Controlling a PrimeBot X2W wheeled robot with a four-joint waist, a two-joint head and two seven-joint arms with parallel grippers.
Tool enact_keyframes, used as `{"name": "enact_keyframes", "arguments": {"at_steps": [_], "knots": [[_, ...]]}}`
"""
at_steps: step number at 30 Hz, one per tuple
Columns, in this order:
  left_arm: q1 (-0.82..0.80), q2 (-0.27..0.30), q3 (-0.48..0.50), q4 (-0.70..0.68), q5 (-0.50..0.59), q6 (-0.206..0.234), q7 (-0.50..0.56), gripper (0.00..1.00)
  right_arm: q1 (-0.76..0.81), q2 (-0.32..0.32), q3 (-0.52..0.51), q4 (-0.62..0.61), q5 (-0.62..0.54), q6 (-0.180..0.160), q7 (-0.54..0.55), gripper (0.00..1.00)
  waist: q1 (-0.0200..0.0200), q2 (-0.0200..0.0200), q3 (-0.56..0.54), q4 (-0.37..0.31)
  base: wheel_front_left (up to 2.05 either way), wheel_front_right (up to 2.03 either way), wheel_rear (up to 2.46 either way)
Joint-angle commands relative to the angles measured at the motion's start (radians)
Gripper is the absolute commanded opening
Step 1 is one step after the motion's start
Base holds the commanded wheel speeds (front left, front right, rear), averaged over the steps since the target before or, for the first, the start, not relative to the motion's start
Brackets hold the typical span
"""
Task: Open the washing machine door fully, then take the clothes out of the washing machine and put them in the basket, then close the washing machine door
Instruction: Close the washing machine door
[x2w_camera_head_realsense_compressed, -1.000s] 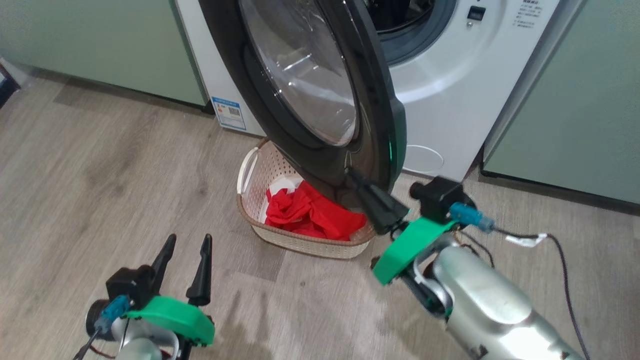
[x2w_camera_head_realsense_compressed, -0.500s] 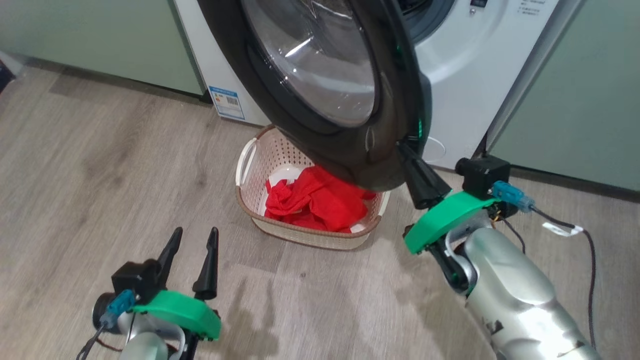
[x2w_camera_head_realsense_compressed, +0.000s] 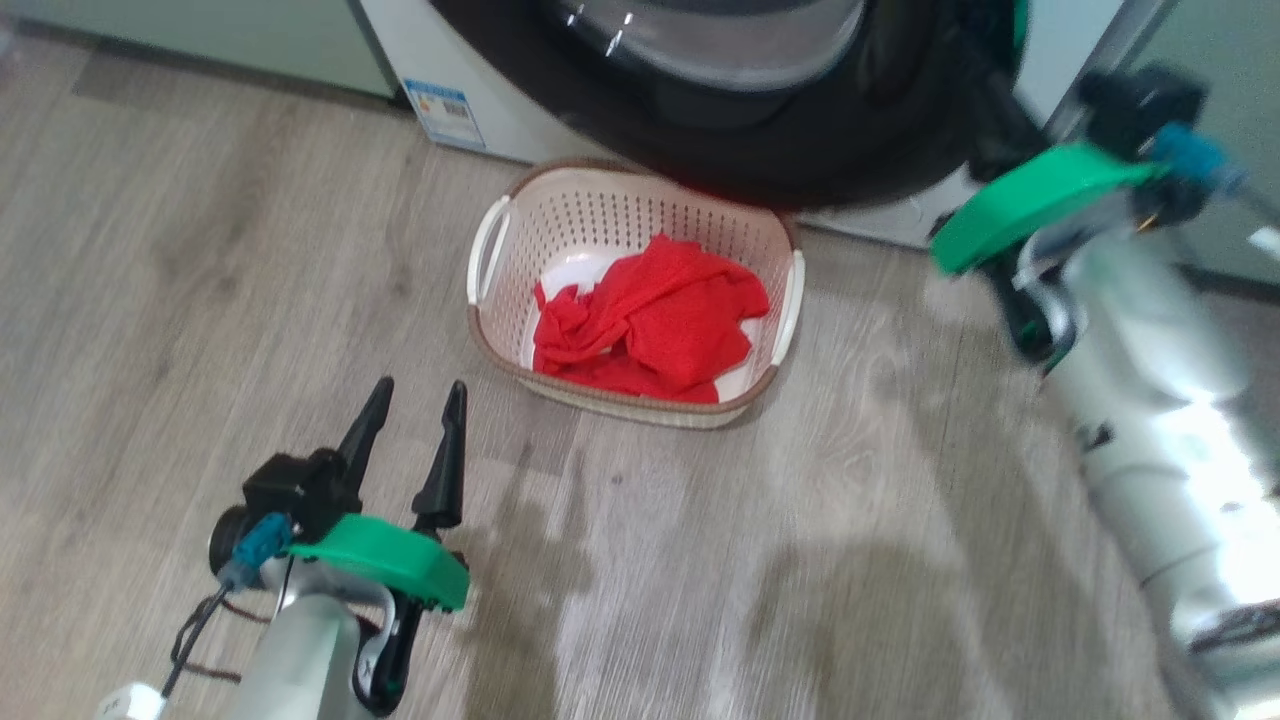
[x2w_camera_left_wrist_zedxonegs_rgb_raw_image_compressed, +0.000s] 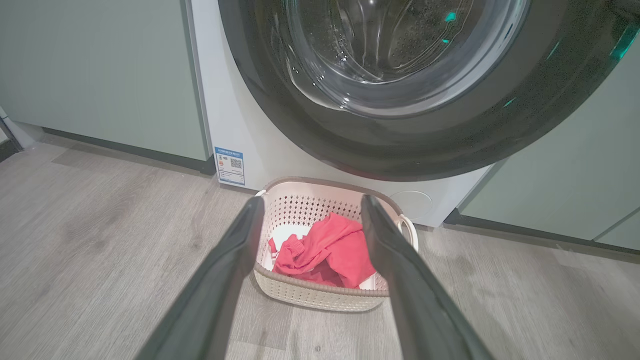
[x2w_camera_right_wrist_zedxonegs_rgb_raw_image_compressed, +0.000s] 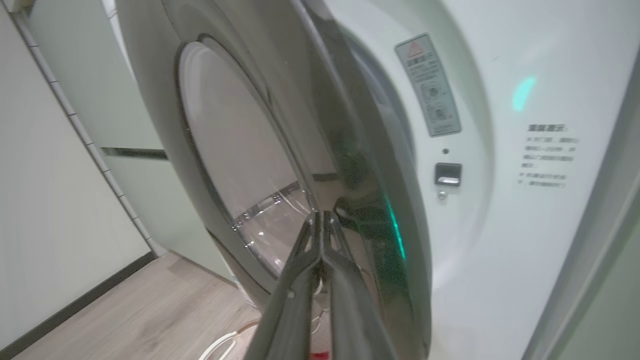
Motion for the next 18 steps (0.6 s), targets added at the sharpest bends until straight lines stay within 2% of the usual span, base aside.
{"name": "enact_keyframes", "arguments": {"at_steps": [1, 10, 18], "knots": [[-0.042, 0.005, 0.025, -0.036, -0.002, 0.001, -0.009, 1.00, -0.050, -0.001, -0.001, -0.010, 0.004, -0.001, -0.006, 0.00, 0.0000, 0.0000, 0.031, 0.008, 0.00, 0.00, 0.00], [-0.098, -0.002, 0.001, -0.044, -0.013, 0.001, -0.009, 1.00, -0.271, -0.082, 0.019, 0.110, 0.005, -0.001, -0.006, 0.00, 0.0000, 0.0000, 0.117, 0.037, 0.00, 0.00, 0.00], [-0.128, -0.003, -0.022, -0.042, -0.039, 0.001, -0.009, 1.00, -0.375, -0.100, -0.019, 0.161, 0.033, -0.001, -0.006, 0.00, 0.0000, 0.0000, 0.148, 0.051, 0.00, 0.00, 0.00]]}}
